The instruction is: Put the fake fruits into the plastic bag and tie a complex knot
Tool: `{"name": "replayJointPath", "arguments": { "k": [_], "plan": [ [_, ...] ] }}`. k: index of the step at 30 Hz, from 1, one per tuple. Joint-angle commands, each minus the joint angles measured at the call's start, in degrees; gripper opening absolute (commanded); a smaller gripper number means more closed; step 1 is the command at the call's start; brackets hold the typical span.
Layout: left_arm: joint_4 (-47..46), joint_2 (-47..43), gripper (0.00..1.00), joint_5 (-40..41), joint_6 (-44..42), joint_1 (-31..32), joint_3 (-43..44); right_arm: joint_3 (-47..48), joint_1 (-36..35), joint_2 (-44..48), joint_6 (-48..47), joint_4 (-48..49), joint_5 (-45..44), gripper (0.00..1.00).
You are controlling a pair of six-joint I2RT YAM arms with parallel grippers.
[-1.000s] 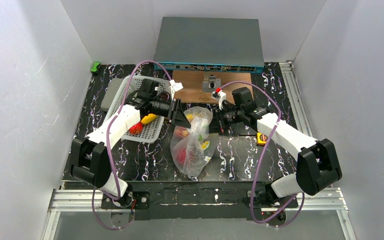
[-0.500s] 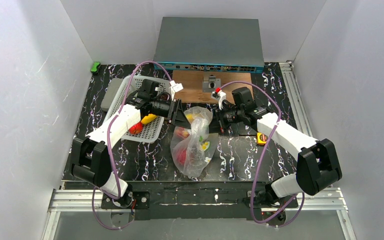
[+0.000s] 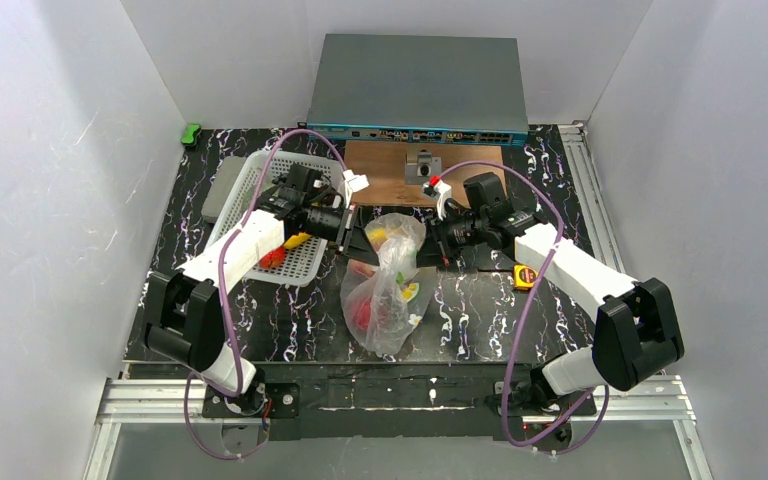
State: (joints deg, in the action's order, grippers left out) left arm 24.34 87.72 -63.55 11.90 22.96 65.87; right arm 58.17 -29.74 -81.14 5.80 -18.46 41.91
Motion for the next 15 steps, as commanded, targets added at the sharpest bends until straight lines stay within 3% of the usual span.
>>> {"name": "replayJointPath", "arguments": {
  "k": [1, 9, 15],
  "plan": [
    [3.53, -0.82, 0.0, 1.15, -1.94, -3.18, 0.5, 4.0, 0.98, 1.68, -6.52, -6.22, -1.57, 0.01],
    [11.87, -0.8, 0.0, 8.12, -10.8, -7.34, 0.22, 3.03, 3.11, 3.49, -21.55, -17.29, -8.47, 0.01],
    [14.41, 1.43, 0.0, 13.84, -15.73, -7.91, -1.66, 1.53, 4.42, 3.56, -29.17, -20.32, -11.9, 0.01]
  ]
}}
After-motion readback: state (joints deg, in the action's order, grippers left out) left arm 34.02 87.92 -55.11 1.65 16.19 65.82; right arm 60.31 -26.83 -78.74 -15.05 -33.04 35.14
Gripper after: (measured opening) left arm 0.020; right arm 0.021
